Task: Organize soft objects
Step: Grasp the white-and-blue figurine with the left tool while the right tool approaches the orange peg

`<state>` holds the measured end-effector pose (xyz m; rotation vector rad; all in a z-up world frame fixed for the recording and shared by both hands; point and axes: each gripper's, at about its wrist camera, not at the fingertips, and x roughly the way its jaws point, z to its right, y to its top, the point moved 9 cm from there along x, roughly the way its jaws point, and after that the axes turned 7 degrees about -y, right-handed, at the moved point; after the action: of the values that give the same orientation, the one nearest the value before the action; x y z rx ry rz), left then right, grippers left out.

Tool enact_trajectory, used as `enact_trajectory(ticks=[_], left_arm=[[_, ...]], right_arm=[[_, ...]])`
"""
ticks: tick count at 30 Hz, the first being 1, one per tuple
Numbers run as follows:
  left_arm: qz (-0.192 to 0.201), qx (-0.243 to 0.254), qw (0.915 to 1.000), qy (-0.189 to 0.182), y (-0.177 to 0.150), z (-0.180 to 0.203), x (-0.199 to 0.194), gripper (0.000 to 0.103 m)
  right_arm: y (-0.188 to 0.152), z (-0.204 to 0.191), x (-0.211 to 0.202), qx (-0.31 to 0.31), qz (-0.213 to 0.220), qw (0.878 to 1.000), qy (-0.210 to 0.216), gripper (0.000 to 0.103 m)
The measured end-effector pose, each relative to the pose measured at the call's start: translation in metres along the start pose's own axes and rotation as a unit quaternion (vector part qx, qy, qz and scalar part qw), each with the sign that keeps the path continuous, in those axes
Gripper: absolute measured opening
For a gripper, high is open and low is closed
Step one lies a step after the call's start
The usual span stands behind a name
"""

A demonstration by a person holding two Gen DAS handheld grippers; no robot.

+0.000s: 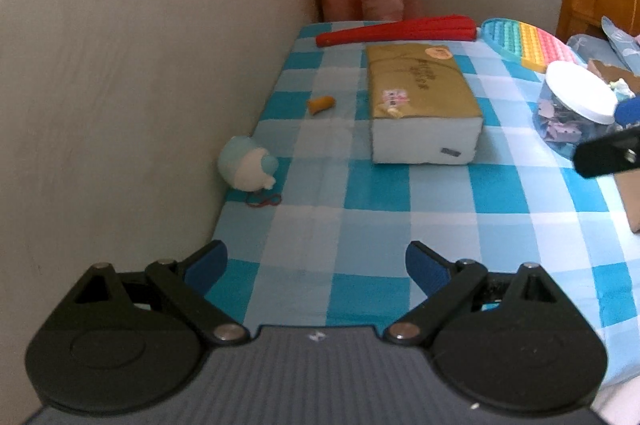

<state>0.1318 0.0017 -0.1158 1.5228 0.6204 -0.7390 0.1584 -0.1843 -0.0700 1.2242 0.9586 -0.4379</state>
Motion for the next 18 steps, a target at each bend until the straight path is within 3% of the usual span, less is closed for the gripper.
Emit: enact_trajectory(ticks=[13, 18], left_arm=[[0.041, 0.001, 0.9968, 0.069, 0.010, -0.027, 0.013, 0.095], [0.050, 0.005, 0.9945, 0.092, 0.018, -0.027, 0.029, 0.094]], right_arm=[[0.083, -0.052, 0.036, -0.081, 0.038, 0.995, 0.043, 0.103], [0.097, -0.064, 0.049, -0.095, 0.038, 0.993, 0.061, 0.103]])
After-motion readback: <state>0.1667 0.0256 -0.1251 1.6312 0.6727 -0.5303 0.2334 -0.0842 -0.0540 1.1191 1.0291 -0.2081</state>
